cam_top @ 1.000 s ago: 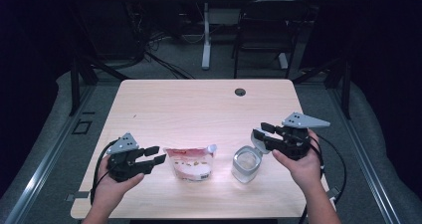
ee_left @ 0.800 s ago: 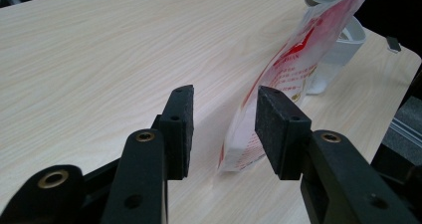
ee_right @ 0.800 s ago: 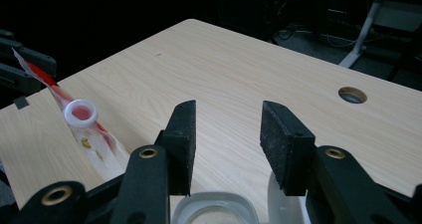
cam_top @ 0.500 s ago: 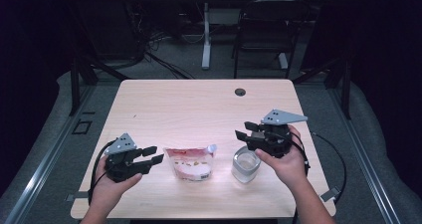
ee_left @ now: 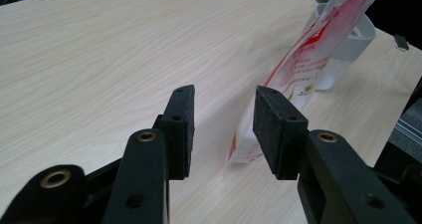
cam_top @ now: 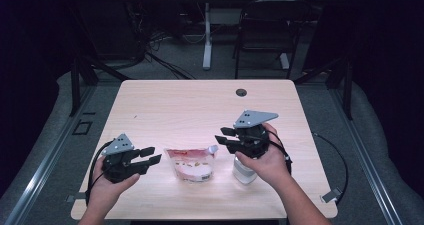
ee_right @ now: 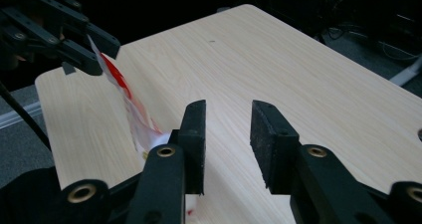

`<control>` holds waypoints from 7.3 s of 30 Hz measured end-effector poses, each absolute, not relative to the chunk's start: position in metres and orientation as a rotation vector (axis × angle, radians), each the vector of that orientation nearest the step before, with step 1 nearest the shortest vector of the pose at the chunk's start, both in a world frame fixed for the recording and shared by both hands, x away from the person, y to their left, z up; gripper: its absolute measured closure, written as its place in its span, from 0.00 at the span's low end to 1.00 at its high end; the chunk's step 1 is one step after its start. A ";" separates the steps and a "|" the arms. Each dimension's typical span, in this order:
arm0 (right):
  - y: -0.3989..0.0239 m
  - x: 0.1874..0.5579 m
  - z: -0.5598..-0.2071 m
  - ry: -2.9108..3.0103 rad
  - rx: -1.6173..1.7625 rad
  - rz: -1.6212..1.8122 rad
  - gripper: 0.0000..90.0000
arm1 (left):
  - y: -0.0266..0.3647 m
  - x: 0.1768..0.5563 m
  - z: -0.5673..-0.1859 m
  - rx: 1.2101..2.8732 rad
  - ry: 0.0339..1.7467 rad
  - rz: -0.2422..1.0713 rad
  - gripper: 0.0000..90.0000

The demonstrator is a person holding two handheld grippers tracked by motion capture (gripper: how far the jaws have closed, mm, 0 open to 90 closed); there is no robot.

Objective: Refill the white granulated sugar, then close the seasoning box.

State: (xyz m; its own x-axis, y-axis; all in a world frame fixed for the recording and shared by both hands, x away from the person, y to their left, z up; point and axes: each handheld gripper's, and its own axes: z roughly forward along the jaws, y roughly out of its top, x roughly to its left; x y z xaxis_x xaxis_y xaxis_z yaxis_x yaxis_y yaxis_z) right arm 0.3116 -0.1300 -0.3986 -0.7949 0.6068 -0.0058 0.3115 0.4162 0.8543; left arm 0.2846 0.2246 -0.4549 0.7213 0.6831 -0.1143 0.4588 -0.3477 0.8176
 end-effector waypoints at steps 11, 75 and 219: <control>-0.099 0.312 -0.388 2.408 0.712 1.334 0.80 | 0.232 0.285 -0.457 2.005 0.896 0.308 0.68; -0.021 0.316 -0.410 2.670 0.537 1.168 0.82 | 0.238 0.288 -0.460 1.994 0.907 0.294 0.67; -0.068 0.307 -0.368 2.657 0.394 1.217 1.00 | 0.154 0.306 -0.517 2.106 0.504 0.031 0.42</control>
State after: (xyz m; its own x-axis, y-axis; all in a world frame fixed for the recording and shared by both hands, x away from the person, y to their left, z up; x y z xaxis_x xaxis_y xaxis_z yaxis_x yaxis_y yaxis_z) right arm 0.3073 -0.0684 -0.3676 -0.9462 0.3173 -0.0631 0.1595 0.6273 0.7623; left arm 0.3064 0.1545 -0.5174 0.9151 0.3650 -0.1715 0.3416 -0.4755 0.8107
